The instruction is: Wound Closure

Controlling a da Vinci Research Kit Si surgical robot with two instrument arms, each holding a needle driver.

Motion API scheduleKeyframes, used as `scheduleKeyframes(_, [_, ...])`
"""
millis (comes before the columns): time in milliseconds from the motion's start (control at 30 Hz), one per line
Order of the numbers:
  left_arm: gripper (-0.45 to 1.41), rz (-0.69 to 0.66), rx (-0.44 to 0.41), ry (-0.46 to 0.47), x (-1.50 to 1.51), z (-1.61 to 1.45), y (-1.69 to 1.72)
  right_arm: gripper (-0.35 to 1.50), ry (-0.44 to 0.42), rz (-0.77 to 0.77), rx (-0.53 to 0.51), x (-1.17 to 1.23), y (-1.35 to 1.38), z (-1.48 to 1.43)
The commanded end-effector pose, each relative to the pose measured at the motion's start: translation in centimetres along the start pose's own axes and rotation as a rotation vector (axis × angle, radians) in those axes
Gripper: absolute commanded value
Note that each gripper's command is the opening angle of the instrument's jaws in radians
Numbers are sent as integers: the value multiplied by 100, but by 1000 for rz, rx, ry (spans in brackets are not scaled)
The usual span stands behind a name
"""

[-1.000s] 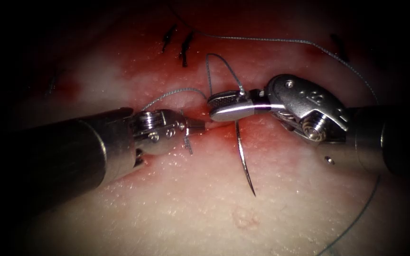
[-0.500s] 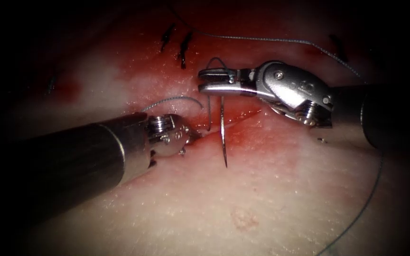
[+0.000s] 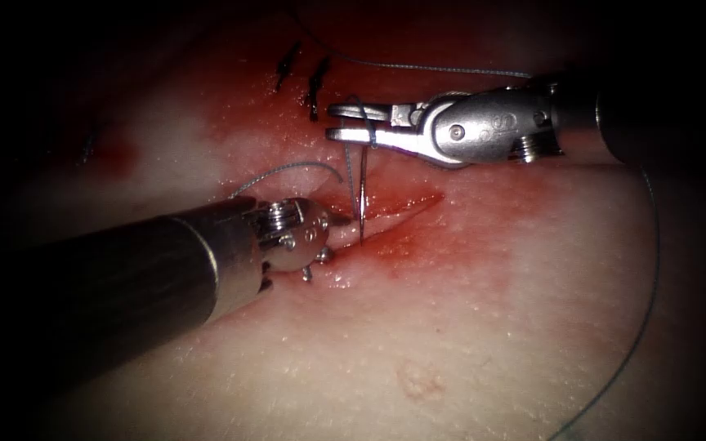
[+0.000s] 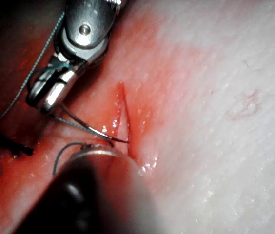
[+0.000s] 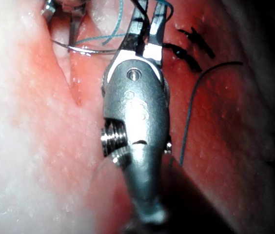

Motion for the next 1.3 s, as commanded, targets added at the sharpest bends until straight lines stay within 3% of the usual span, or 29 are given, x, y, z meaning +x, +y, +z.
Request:
scheduleKeyframes(33, [69, -2, -6, 5, 3, 8, -3, -35, 22, -36, 3, -6, -3, 10])
scheduleKeyframes(400, [79, -10, -14, 11, 2, 6, -4, -35, 33, -95, 66, -12, -38, 12])
scheduleKeyframes(1100, [88, -12, -25, 21, 6, -3, -4, -35, -43, -174, 156, -12, -38, 6])
scheduleKeyframes(1300, [86, -28, 33, 61, 16, -18, -6, -35, -48, -108, 167, -14, -34, 6])
